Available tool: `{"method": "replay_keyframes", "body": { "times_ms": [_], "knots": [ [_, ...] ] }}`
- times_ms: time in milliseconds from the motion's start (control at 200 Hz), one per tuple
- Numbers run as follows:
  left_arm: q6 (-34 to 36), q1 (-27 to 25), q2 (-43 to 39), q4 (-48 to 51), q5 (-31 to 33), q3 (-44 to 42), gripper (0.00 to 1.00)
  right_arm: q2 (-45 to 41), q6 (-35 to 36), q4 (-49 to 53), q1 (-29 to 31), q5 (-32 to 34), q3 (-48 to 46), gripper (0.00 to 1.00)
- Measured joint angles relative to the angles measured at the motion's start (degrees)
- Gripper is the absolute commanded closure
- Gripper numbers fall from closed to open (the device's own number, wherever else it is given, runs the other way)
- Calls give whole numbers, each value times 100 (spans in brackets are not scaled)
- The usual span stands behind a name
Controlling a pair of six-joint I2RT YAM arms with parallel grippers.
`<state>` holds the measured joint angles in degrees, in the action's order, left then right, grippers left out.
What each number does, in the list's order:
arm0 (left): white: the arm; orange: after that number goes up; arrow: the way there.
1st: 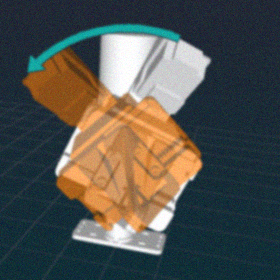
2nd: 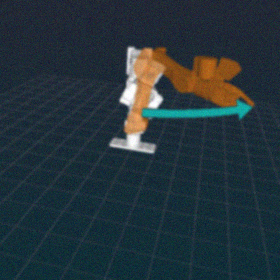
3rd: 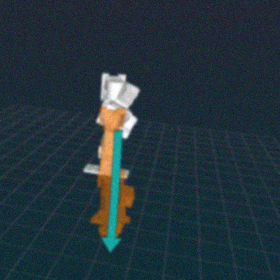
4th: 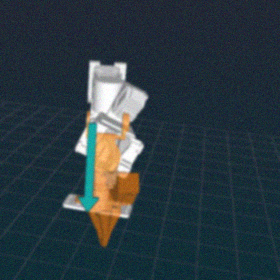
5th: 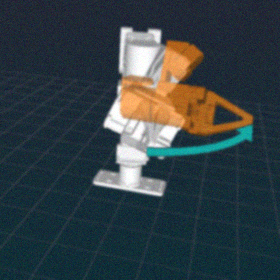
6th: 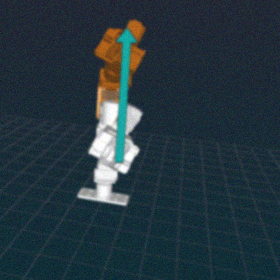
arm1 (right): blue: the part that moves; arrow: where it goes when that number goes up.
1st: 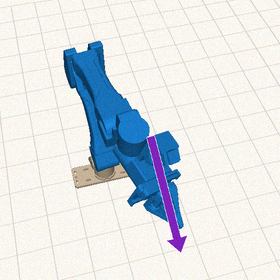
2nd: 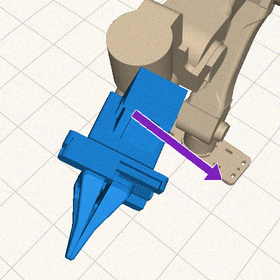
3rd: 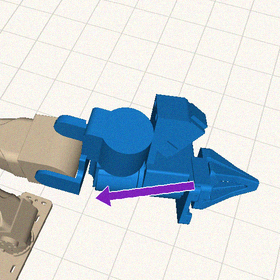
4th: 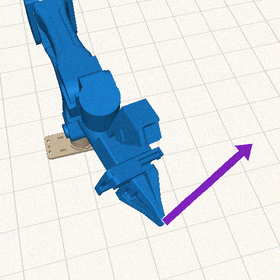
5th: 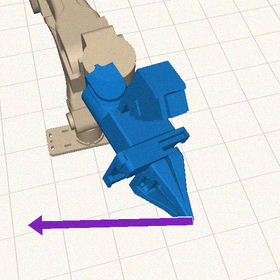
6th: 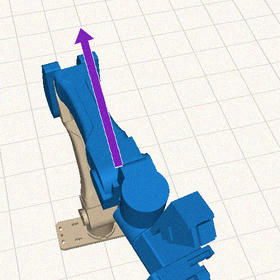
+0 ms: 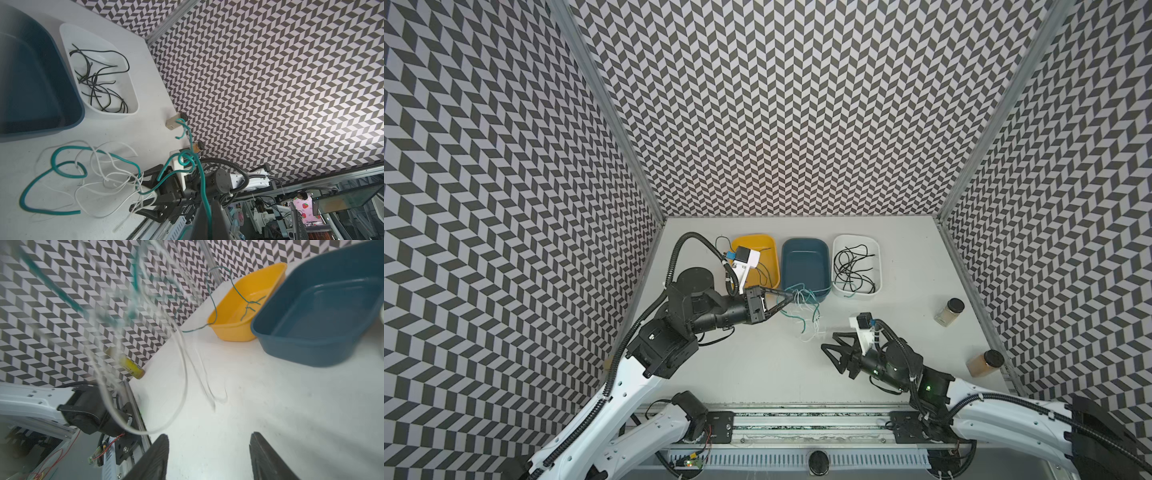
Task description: Untangle the cables
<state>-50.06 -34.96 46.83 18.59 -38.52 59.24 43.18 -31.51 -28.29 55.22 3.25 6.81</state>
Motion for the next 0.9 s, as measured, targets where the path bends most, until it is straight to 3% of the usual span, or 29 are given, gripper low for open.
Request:
{"method": "replay_keyframes", "body": {
  "times_ms": [240, 556, 901],
  "knots": [
    [48, 144, 173, -33, -66, 83, 100, -1252, 94, 883, 0, 92, -87, 32],
    [15, 144, 184, -44, -125, 83, 100, -514, 313, 968, 0, 155, 404, 33],
    [295, 157, 118, 354, -59, 223, 100, -658, 317, 822, -11, 240, 404, 31]
  ]
}}
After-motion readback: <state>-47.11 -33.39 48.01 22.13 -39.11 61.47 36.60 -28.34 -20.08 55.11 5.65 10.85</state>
